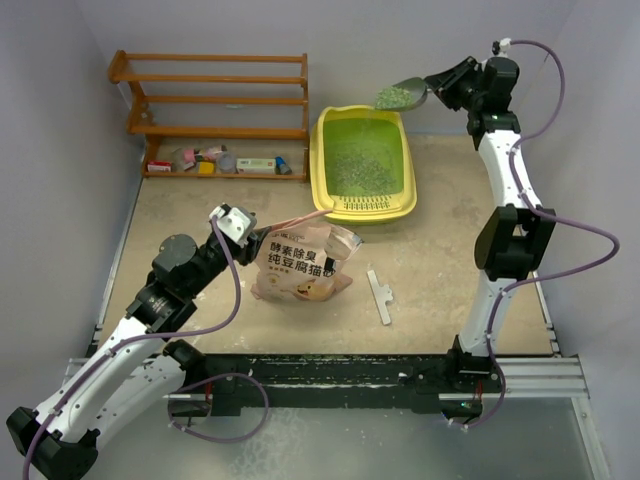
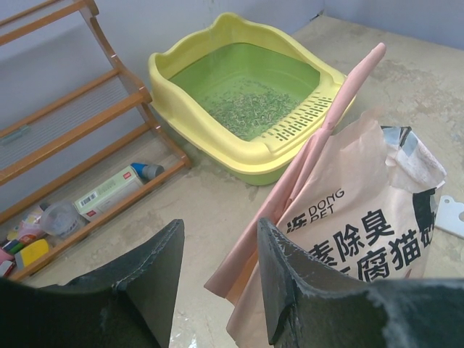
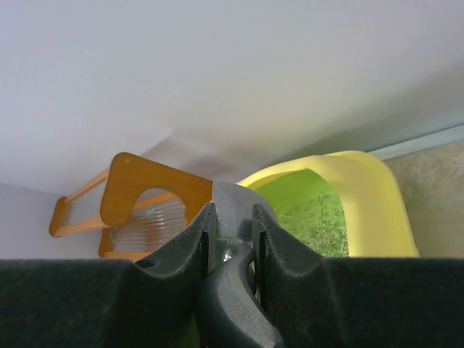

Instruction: Fill the litter box with clean litter

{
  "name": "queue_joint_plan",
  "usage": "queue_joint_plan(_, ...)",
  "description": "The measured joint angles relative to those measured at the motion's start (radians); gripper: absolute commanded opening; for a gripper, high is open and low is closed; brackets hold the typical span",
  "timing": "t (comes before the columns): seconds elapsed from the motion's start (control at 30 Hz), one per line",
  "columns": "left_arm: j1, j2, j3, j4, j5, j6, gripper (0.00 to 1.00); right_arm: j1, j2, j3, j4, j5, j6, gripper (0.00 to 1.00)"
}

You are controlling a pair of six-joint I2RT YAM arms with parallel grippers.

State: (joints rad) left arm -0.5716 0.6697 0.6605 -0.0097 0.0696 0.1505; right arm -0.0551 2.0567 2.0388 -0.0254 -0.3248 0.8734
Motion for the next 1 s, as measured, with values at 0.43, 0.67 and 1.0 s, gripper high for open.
queue_joint_plan(0.43, 0.000, 0.003, 0.000, -0.011, -0.003, 0.003, 0.49, -0.006, -0.001, 0.079, -0.144, 0.082, -0.208, 0.00)
queue_joint_plan(0.67, 0.000, 0.013, 0.000, -0.015, -0.003, 0.003, 0.49, -0.012, 0.000, 0.122, -0.192, 0.099, -0.251, 0.00)
queue_joint_plan(1.0, 0.000, 0.018, 0.000, -0.014, -0.004, 0.010, 0.49, -0.012, 0.063, 0.285, -0.201, 0.092, -0.293, 0.00)
